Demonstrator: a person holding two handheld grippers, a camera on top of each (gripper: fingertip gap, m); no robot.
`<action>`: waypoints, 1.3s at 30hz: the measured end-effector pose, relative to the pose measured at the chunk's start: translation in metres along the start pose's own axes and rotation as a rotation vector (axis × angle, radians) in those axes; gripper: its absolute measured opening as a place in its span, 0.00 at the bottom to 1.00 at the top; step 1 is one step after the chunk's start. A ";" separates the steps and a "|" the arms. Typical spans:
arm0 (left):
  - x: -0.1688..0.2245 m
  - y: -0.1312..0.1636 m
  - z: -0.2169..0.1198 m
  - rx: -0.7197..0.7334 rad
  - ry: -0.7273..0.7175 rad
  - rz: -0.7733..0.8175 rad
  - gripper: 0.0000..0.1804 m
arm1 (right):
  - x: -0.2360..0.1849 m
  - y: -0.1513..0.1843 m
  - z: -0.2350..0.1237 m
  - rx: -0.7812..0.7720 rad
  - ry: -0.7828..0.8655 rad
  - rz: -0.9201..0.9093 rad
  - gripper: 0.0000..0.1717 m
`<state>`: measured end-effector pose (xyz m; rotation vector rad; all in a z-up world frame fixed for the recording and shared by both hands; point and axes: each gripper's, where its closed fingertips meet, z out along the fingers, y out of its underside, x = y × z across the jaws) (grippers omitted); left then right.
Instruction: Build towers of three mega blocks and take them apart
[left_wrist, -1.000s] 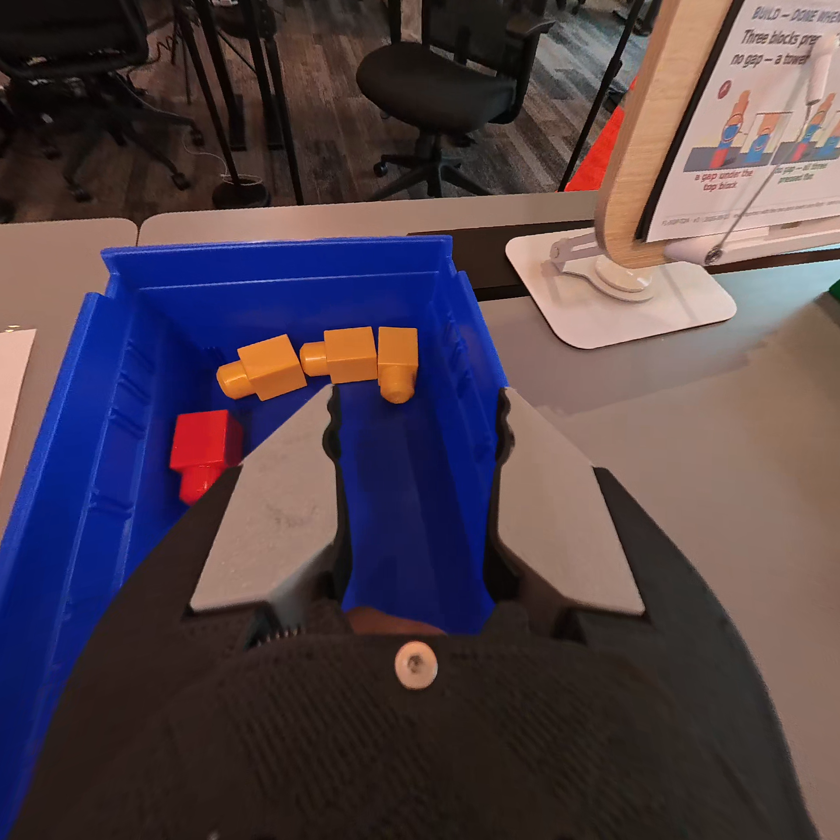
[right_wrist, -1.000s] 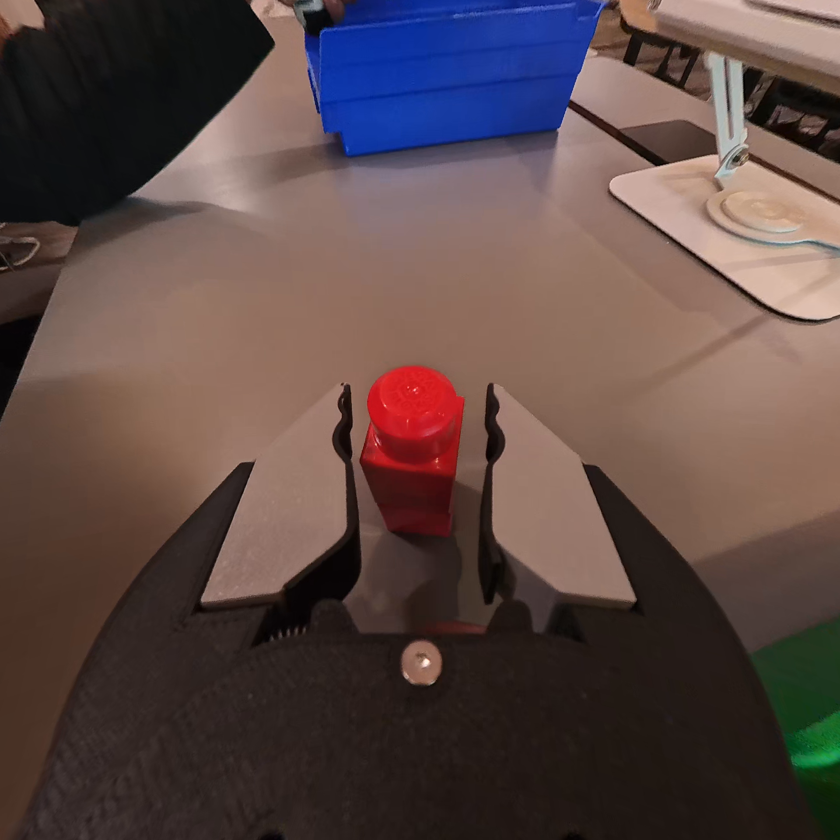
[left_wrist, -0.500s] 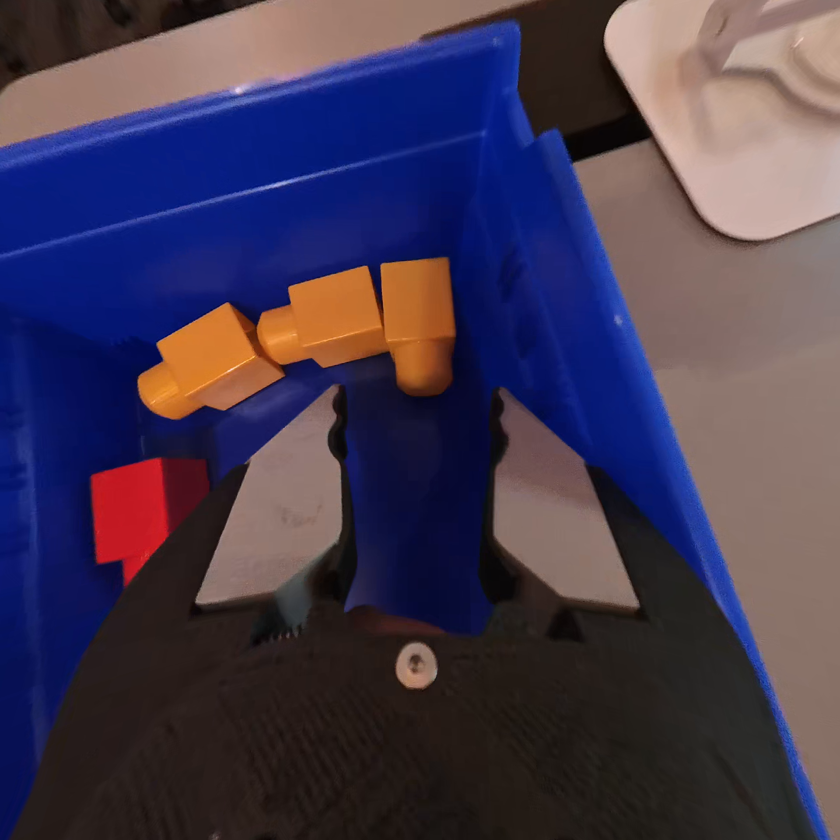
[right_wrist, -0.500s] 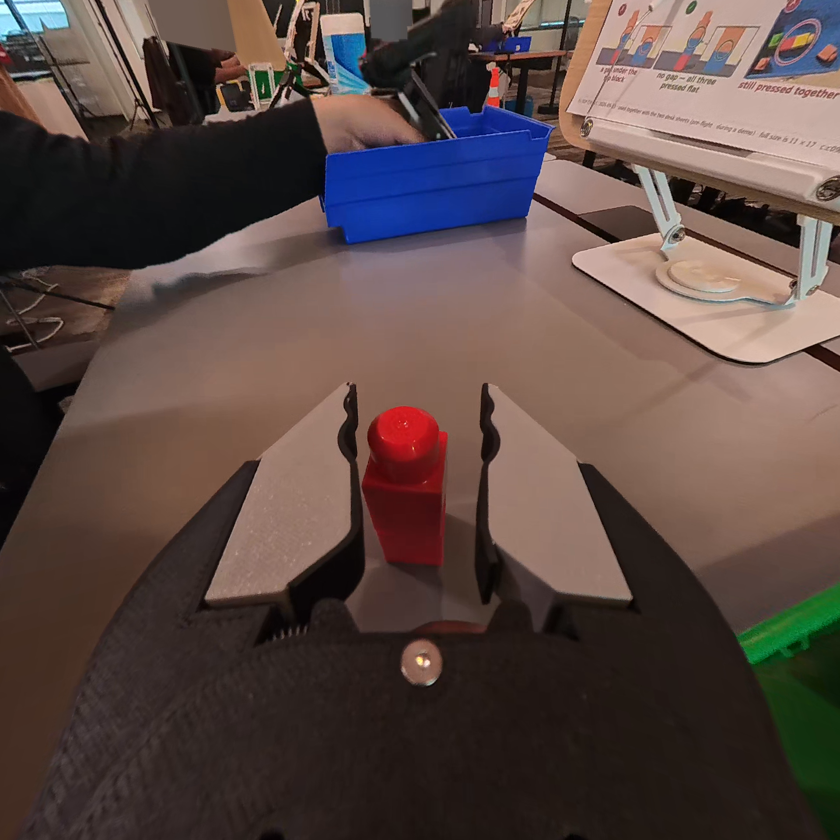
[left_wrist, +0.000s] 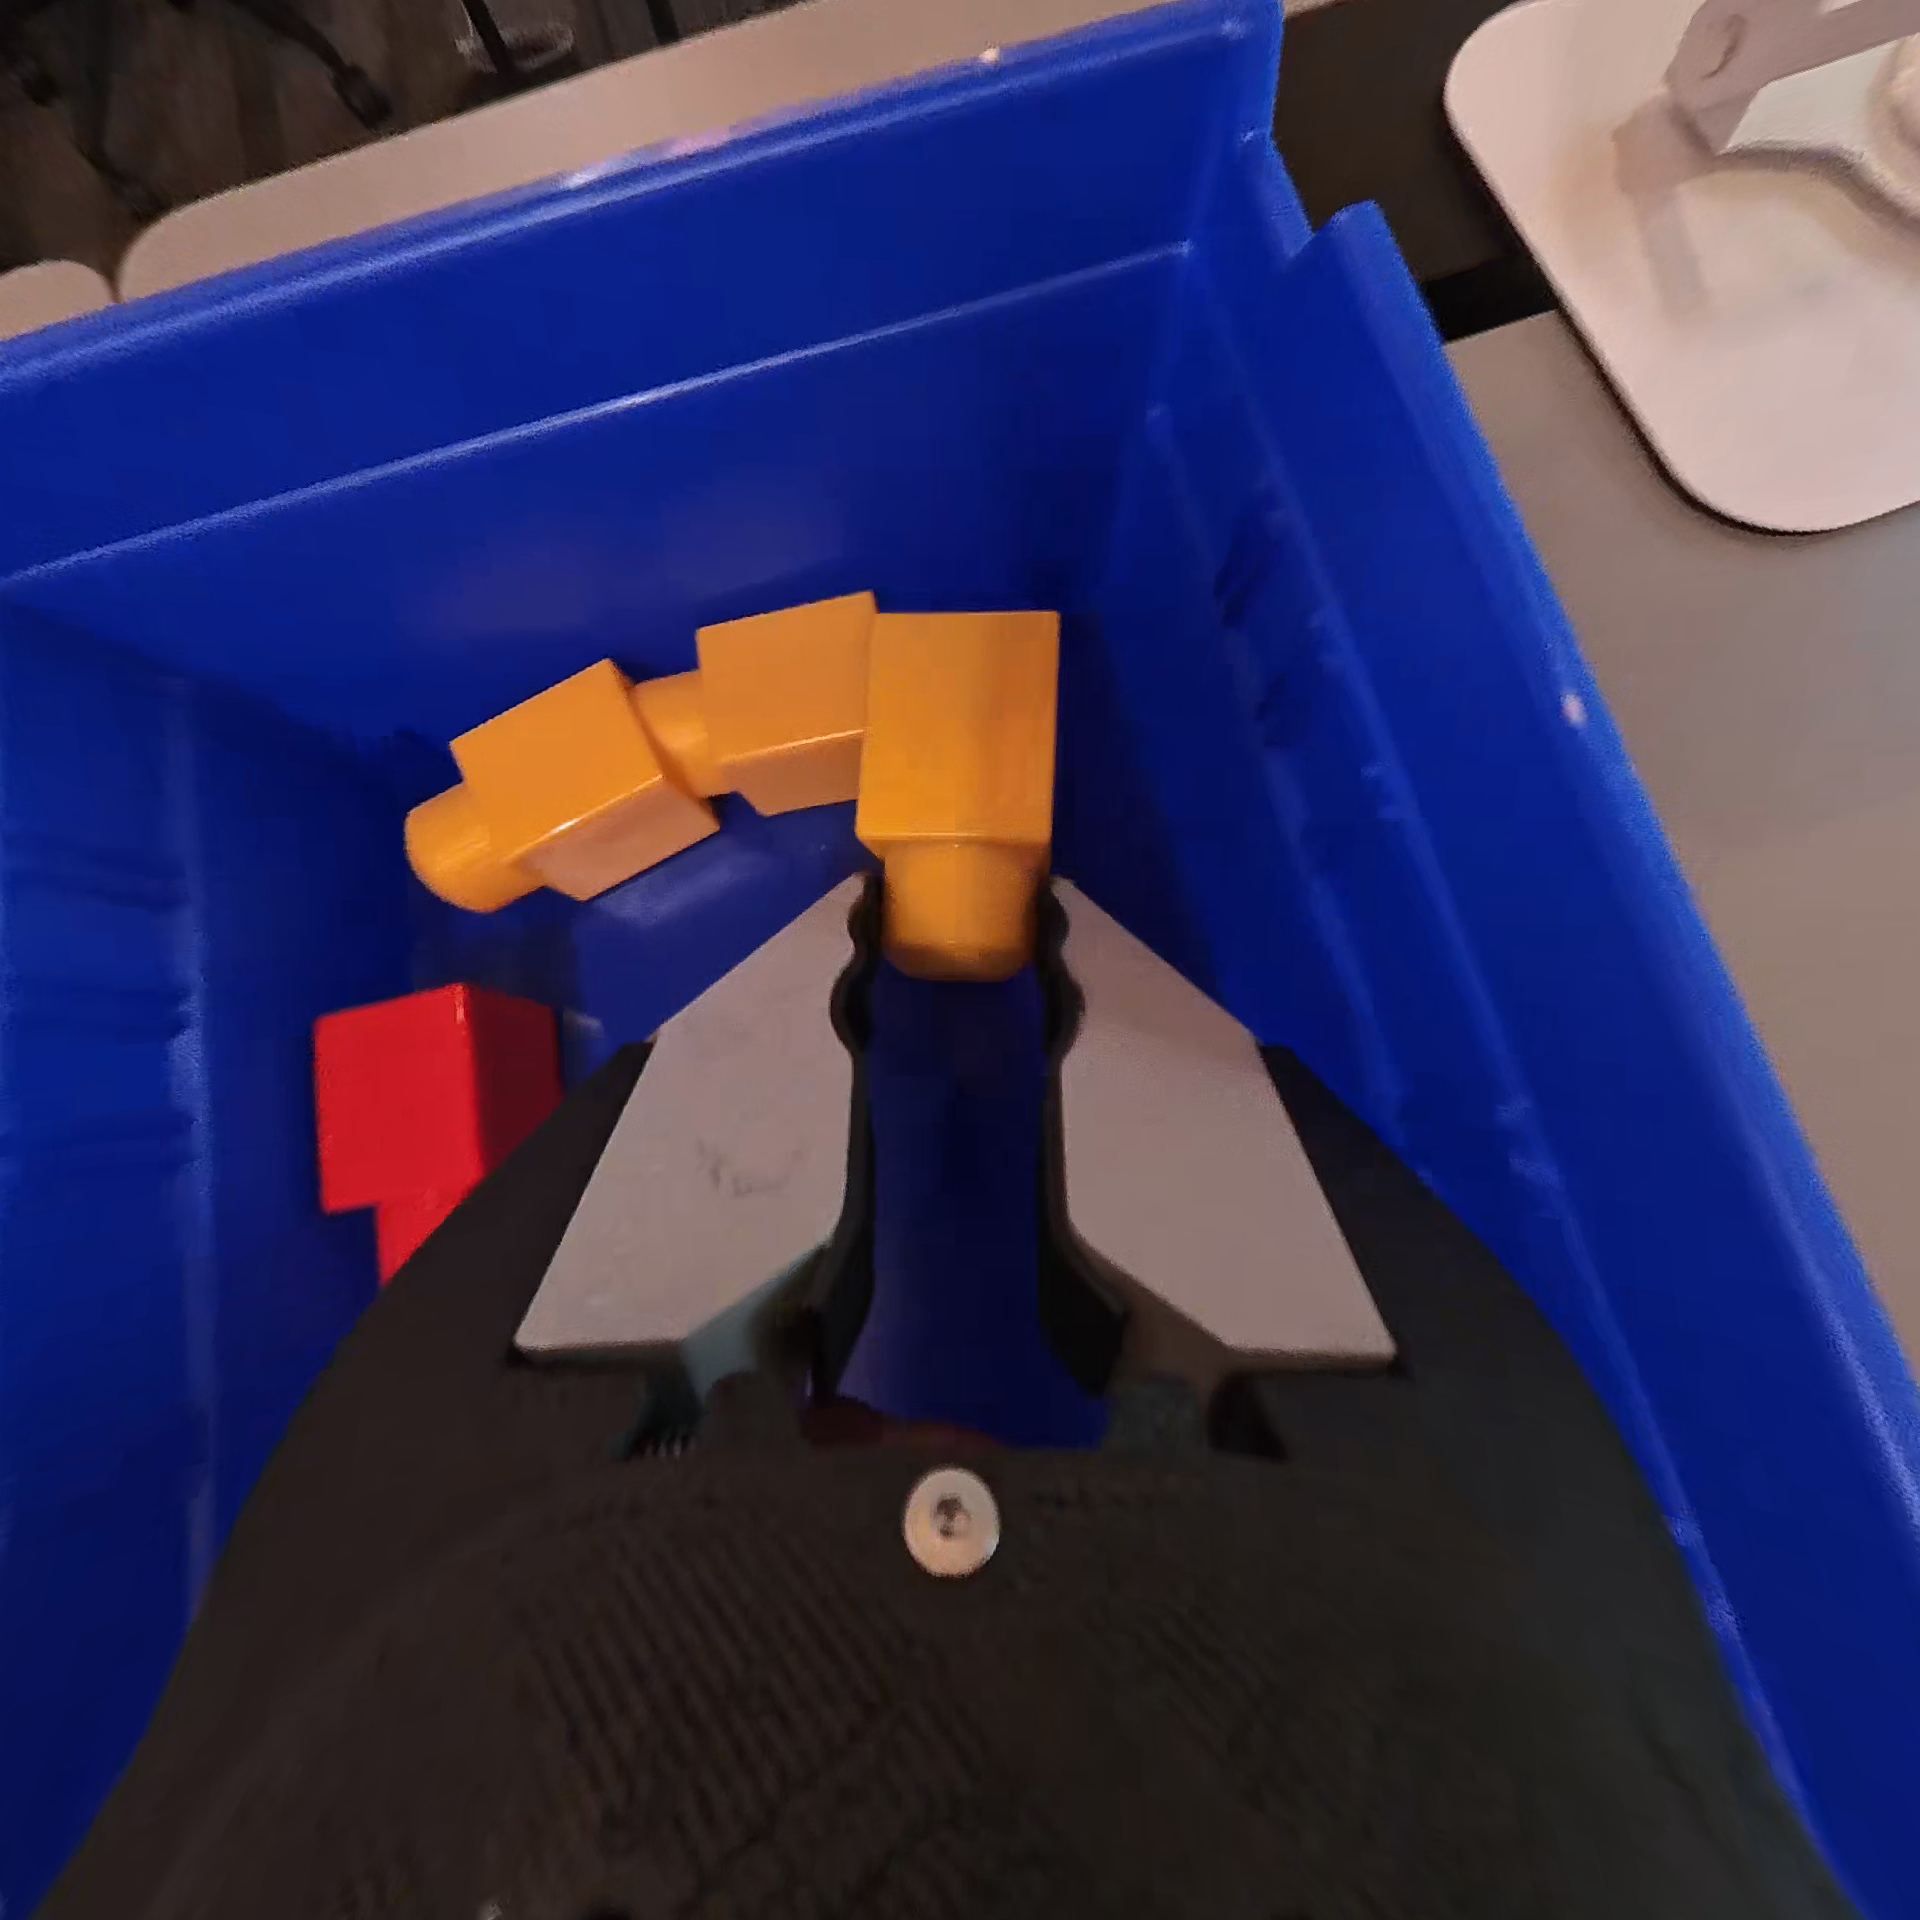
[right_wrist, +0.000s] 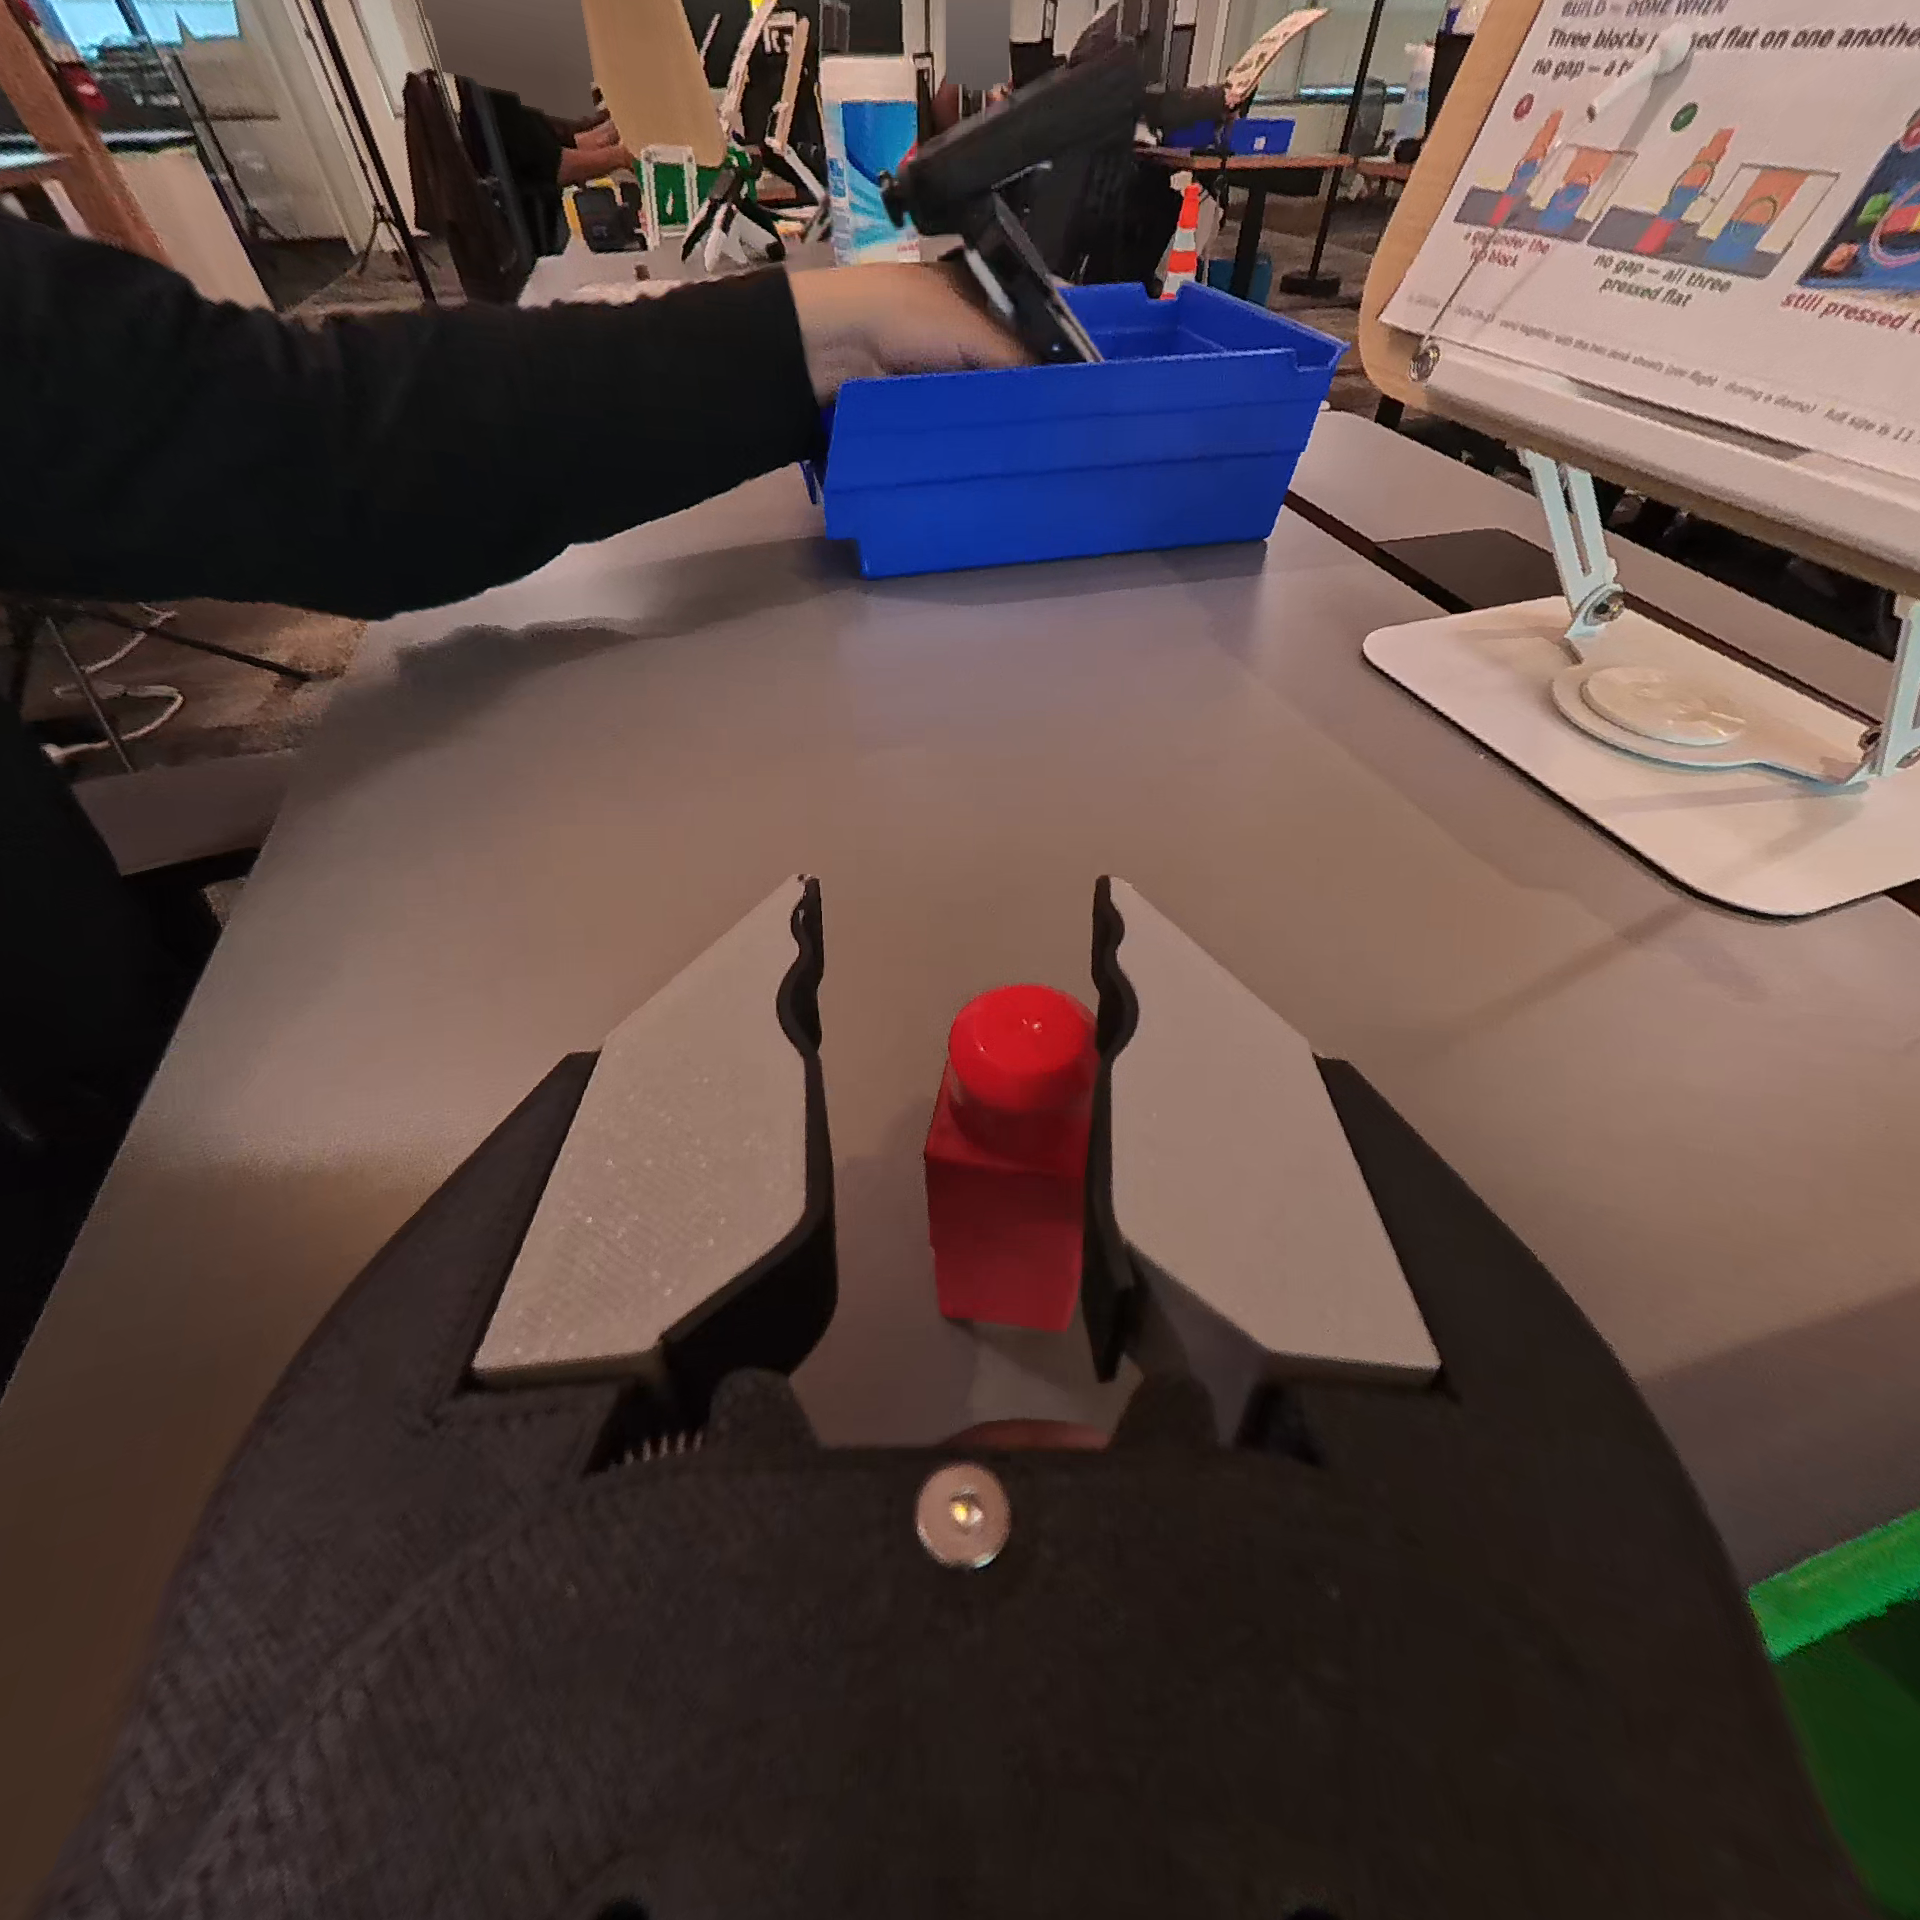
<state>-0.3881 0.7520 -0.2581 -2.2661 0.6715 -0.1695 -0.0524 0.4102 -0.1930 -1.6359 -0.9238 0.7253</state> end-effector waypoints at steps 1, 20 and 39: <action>0.000 0.000 -0.010 0.024 0.004 -0.004 0.16 | -0.001 -0.002 -0.001 0.007 -0.003 -0.002 0.29; 0.331 0.021 -0.191 0.359 0.696 0.559 0.15 | -0.010 -0.051 -0.035 0.231 -0.038 0.007 0.27; 0.422 0.109 -0.181 0.225 0.899 0.753 0.15 | -0.086 -0.003 0.025 -0.123 -0.222 -0.211 0.22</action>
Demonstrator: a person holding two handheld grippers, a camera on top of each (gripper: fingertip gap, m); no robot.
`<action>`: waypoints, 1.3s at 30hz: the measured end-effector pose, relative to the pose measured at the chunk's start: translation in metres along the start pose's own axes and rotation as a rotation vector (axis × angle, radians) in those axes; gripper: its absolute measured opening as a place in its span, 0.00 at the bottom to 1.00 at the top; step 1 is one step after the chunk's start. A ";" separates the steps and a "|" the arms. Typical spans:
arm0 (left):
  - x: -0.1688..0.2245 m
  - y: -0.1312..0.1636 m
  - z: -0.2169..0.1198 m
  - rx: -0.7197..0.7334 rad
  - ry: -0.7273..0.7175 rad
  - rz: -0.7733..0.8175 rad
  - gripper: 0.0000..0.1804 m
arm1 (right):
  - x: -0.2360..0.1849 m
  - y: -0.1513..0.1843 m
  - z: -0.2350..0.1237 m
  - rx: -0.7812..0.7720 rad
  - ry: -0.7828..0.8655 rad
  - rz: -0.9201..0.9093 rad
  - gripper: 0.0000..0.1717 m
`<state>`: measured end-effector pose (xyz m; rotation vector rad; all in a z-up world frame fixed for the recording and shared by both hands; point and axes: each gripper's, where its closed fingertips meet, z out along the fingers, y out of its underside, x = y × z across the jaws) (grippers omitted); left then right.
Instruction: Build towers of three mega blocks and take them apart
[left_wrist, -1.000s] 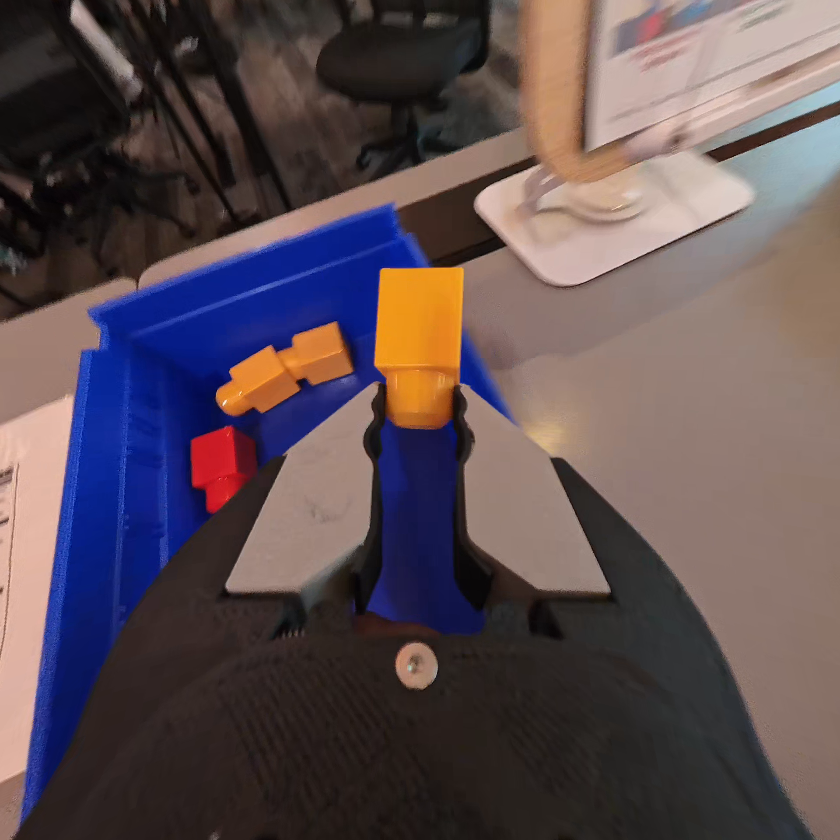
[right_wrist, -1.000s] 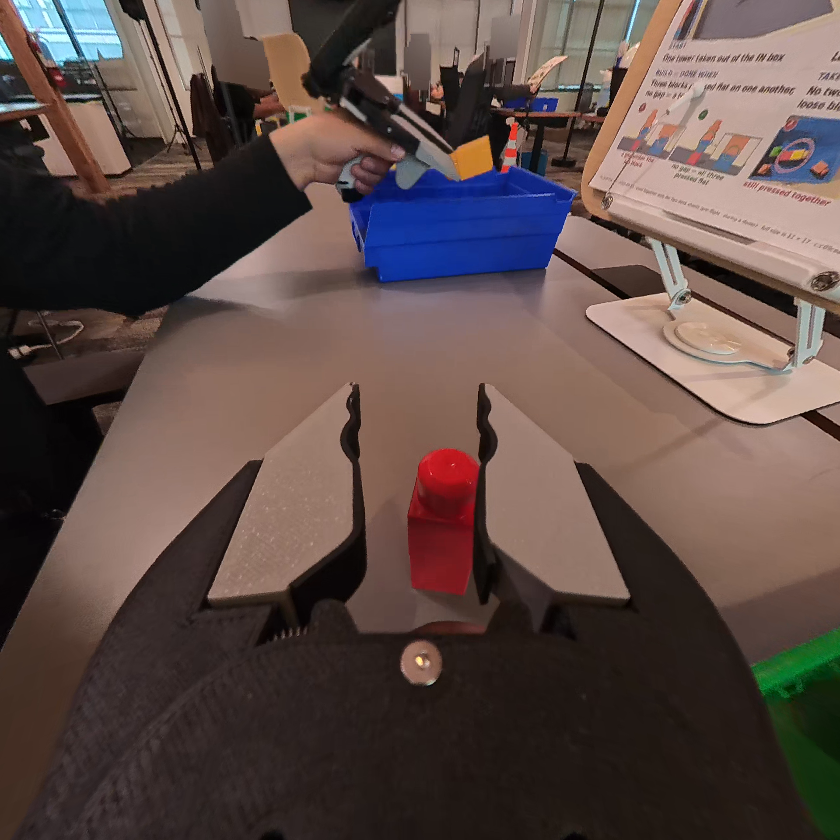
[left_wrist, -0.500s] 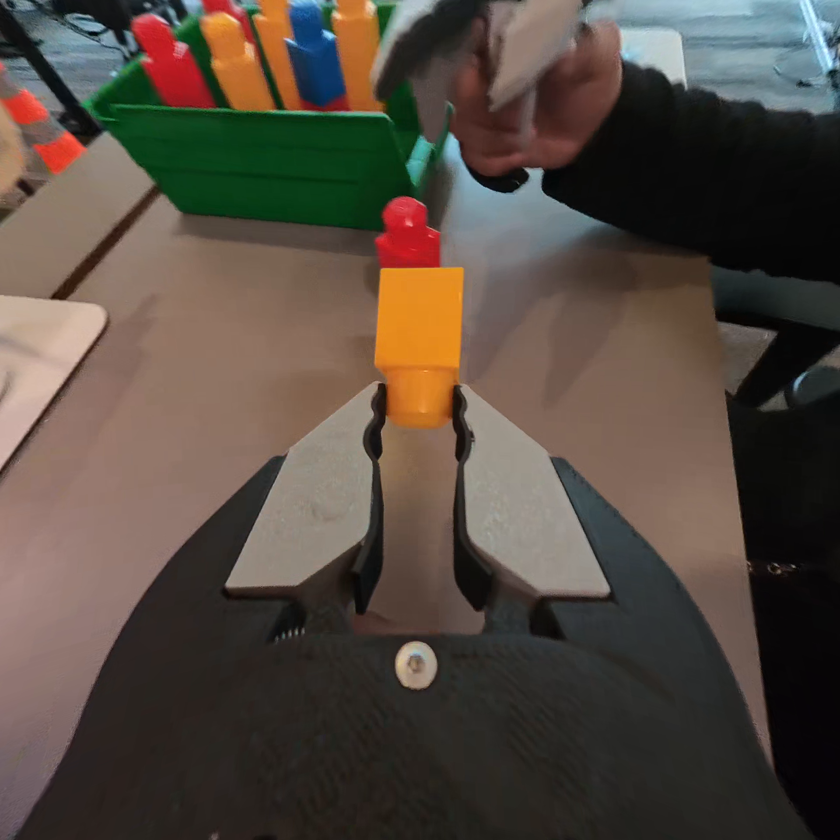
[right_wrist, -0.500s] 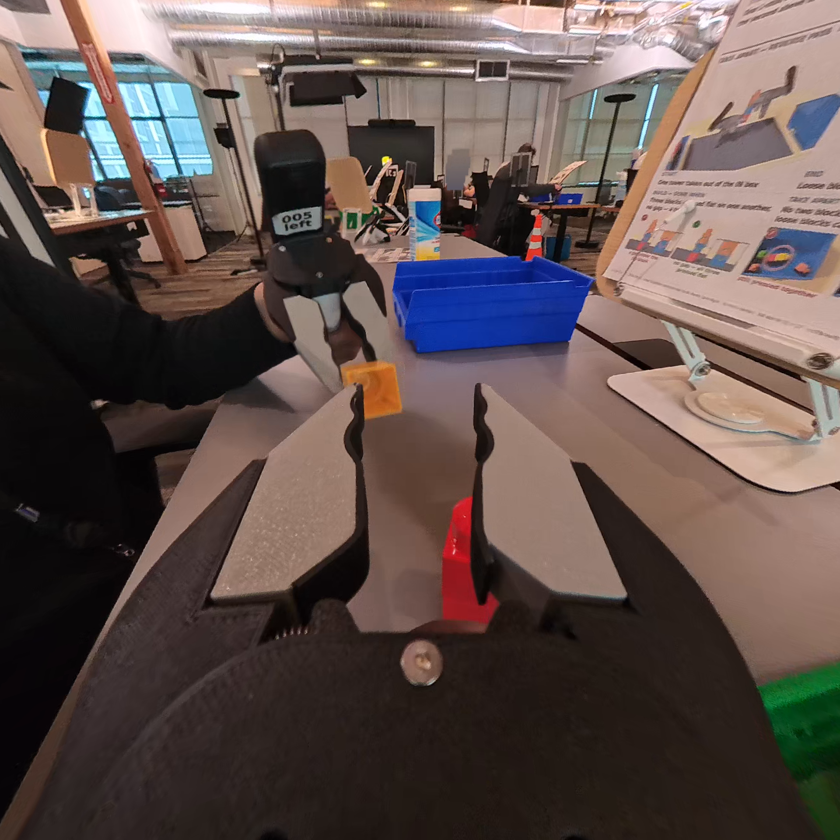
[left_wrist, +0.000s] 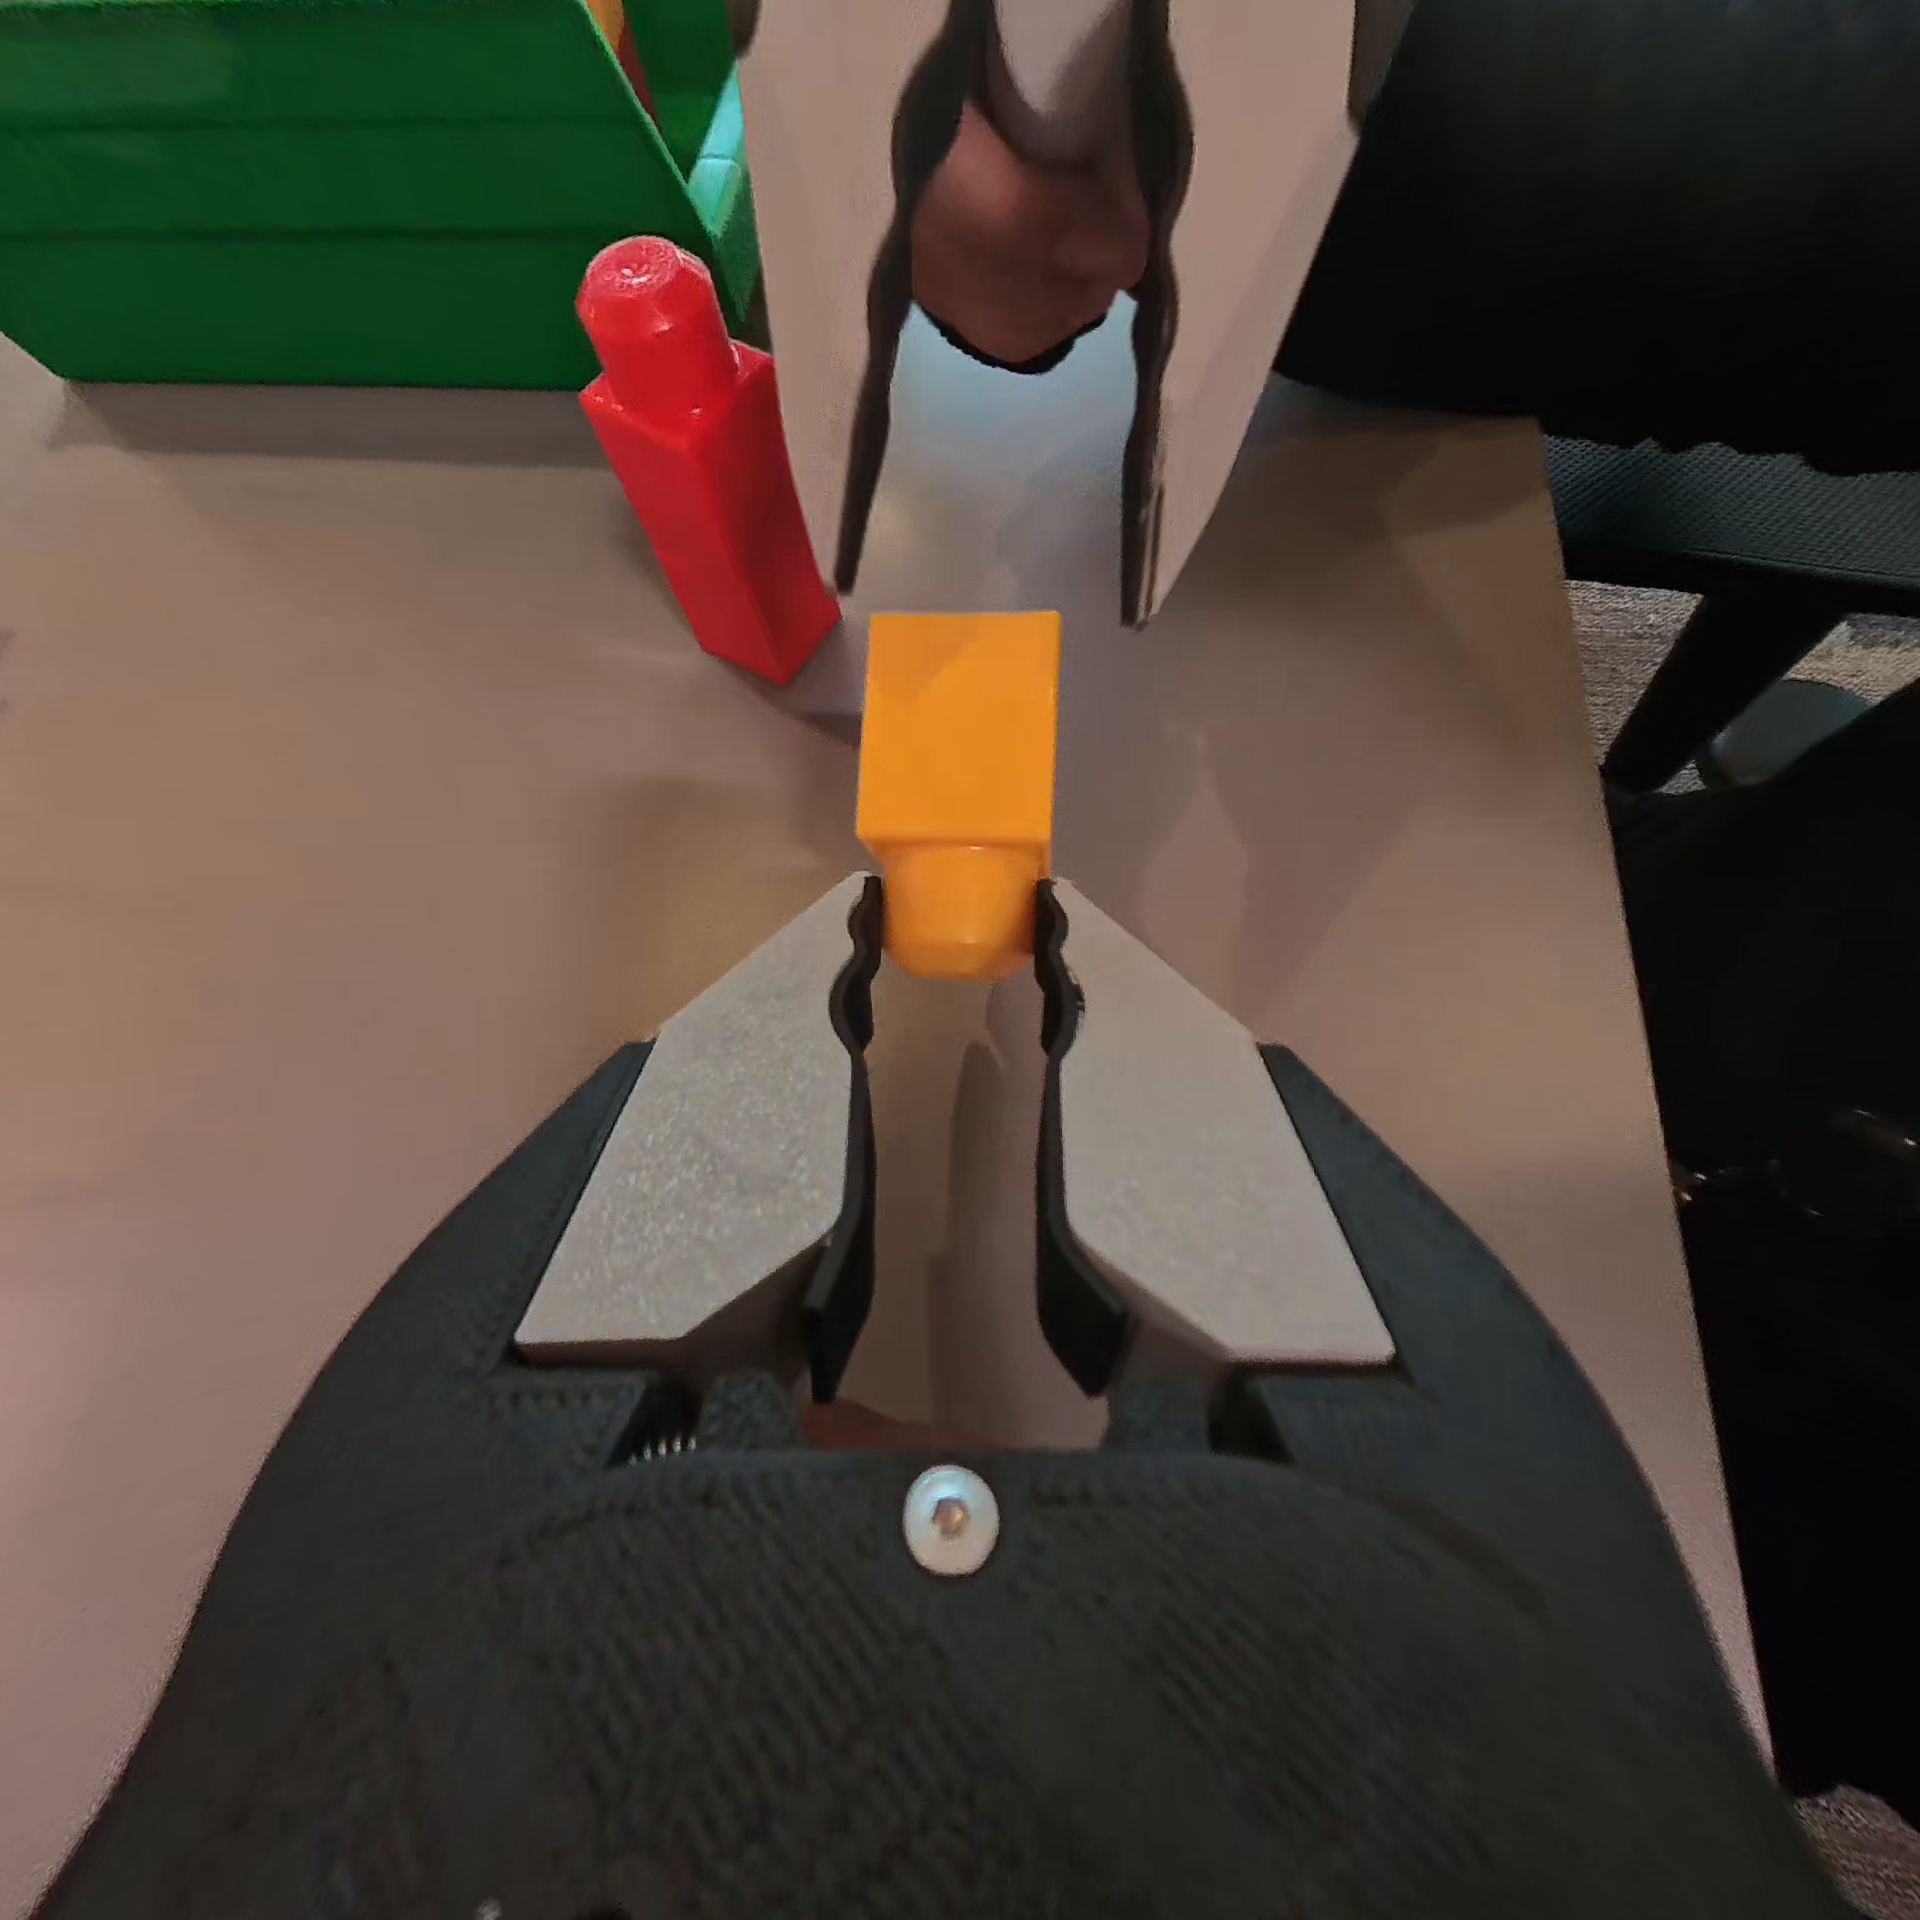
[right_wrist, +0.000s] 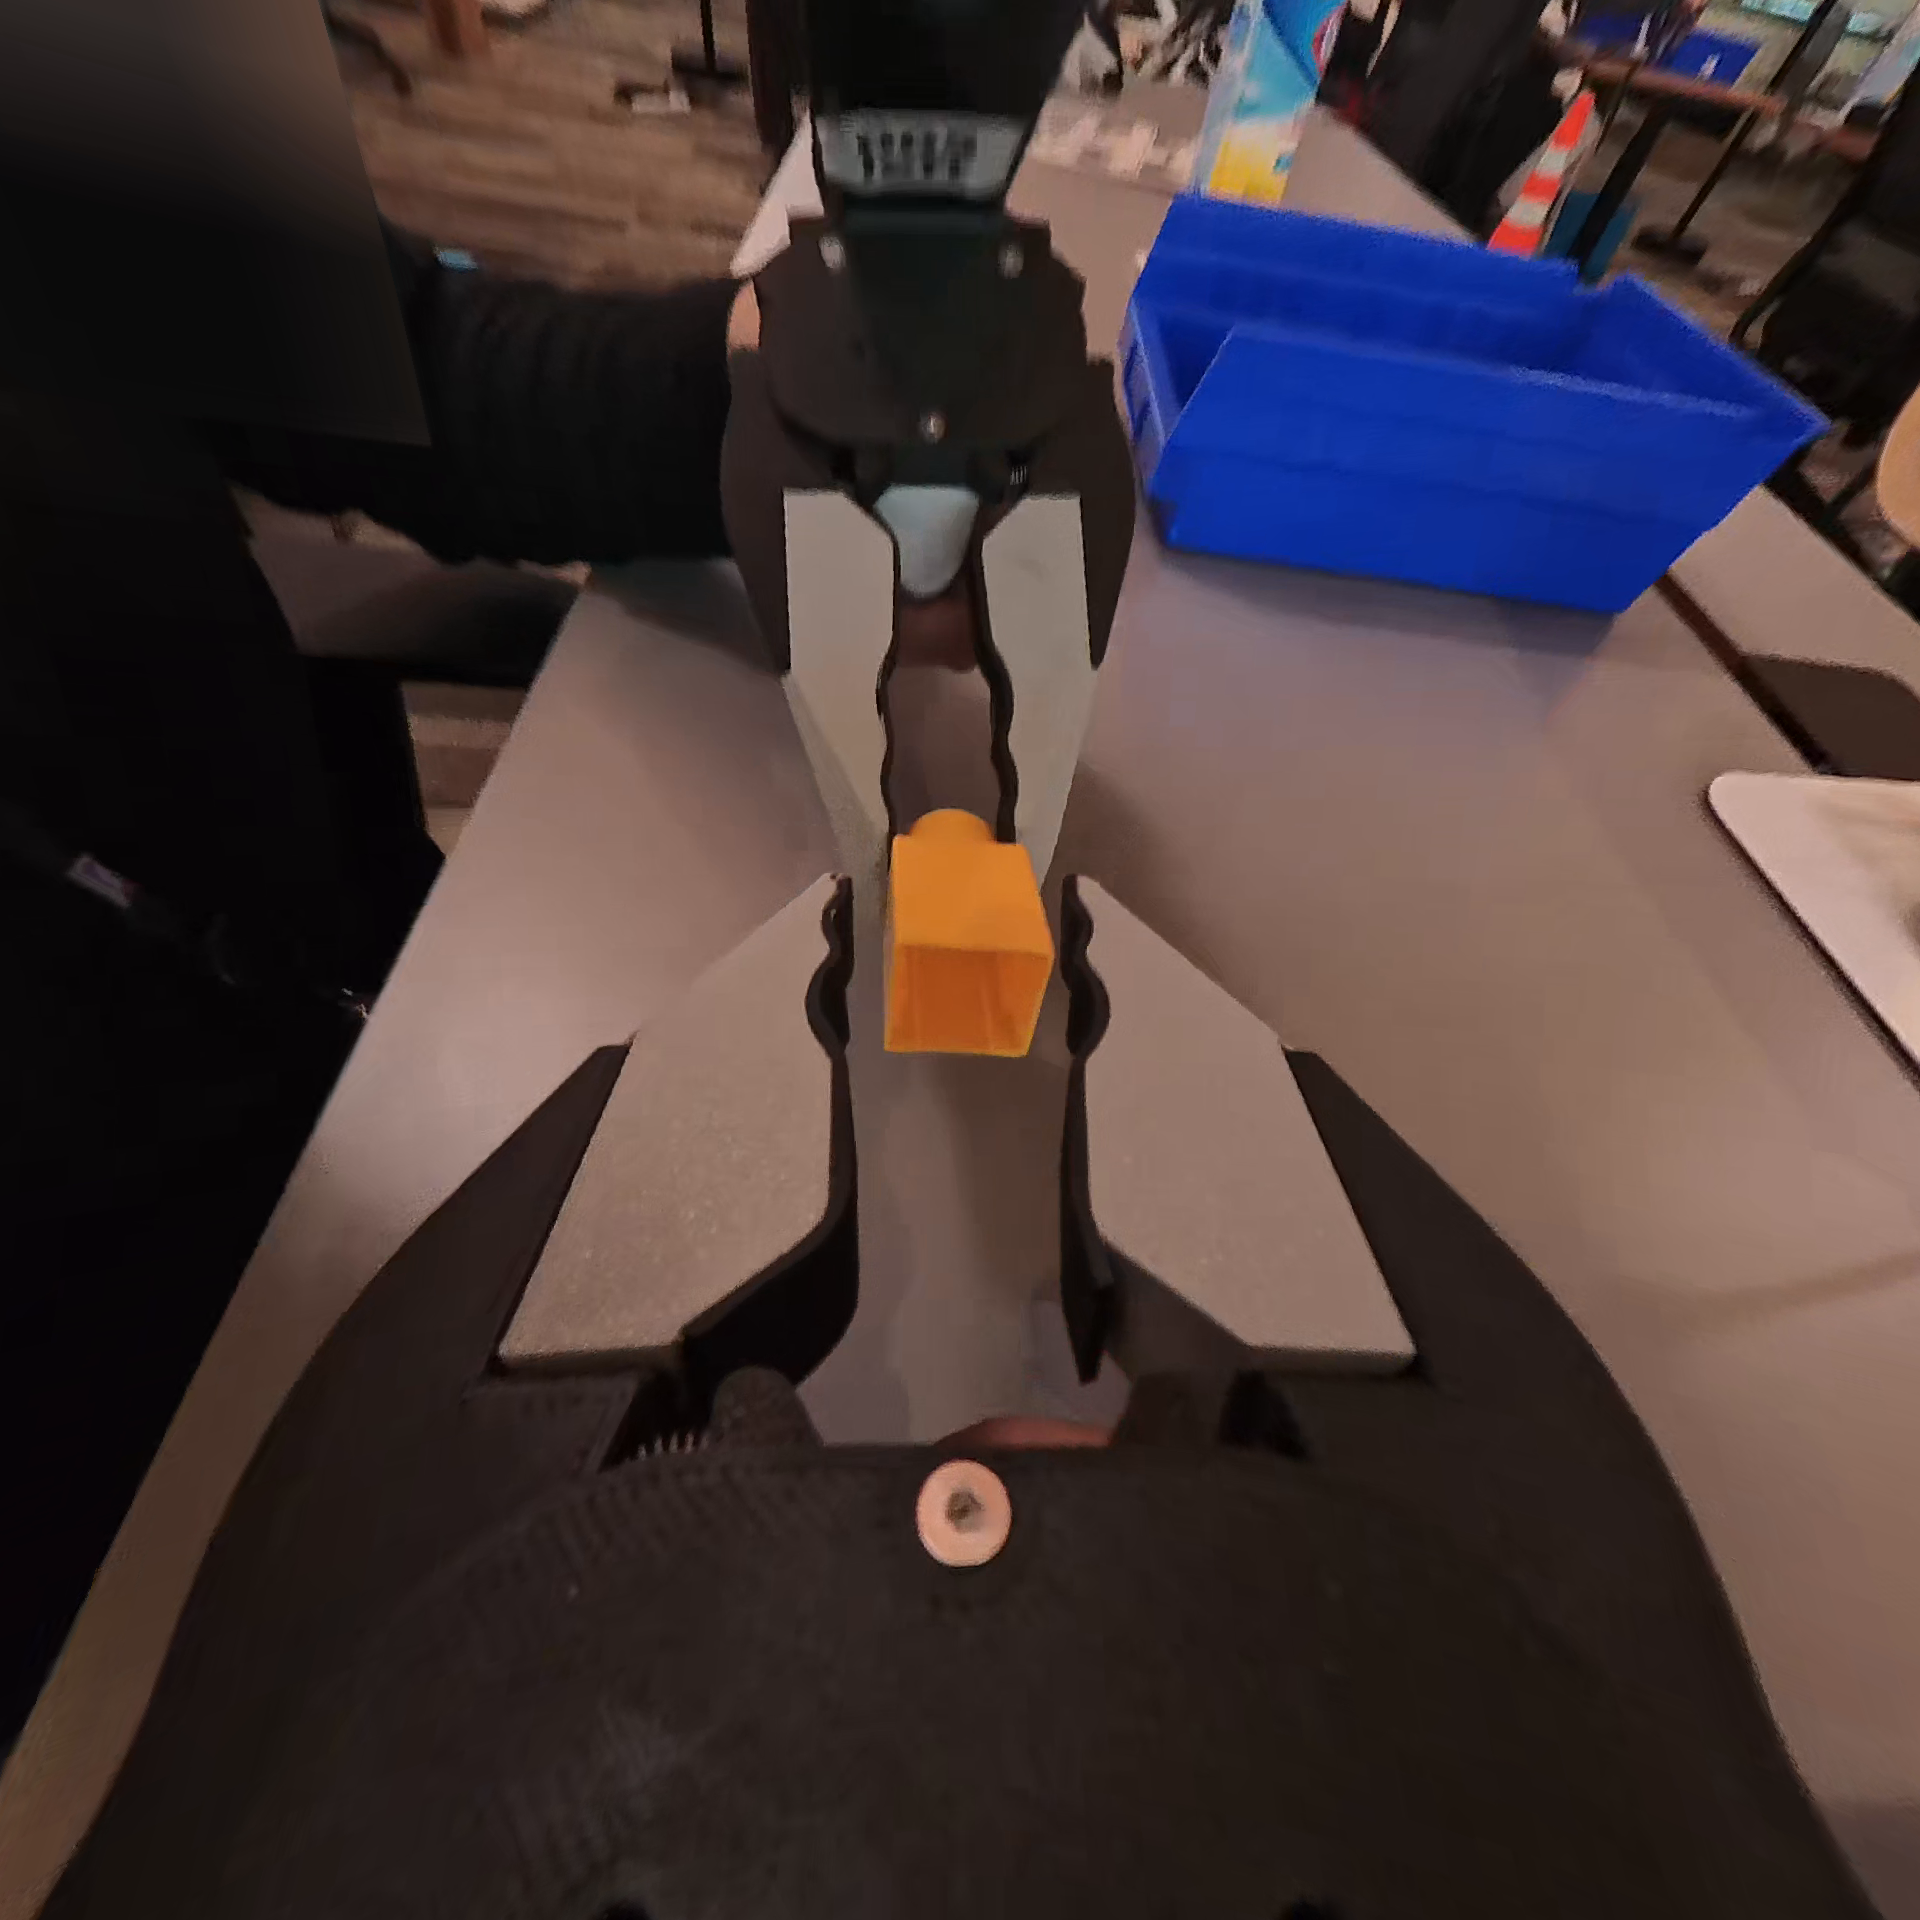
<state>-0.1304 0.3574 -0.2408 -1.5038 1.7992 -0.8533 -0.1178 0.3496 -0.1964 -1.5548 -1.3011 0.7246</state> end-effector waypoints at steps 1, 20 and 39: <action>-0.002 0.000 -0.002 0.005 -0.004 -0.003 0.15 | 0.002 0.006 0.003 -0.031 0.012 0.000 0.21; 0.002 -0.005 -0.014 0.052 0.057 -0.040 0.15 | 0.002 0.021 0.012 -0.111 0.012 0.010 0.19; -0.001 0.006 -0.013 0.022 0.067 -0.043 0.15 | 0.002 0.011 0.011 -0.038 -0.011 0.045 0.18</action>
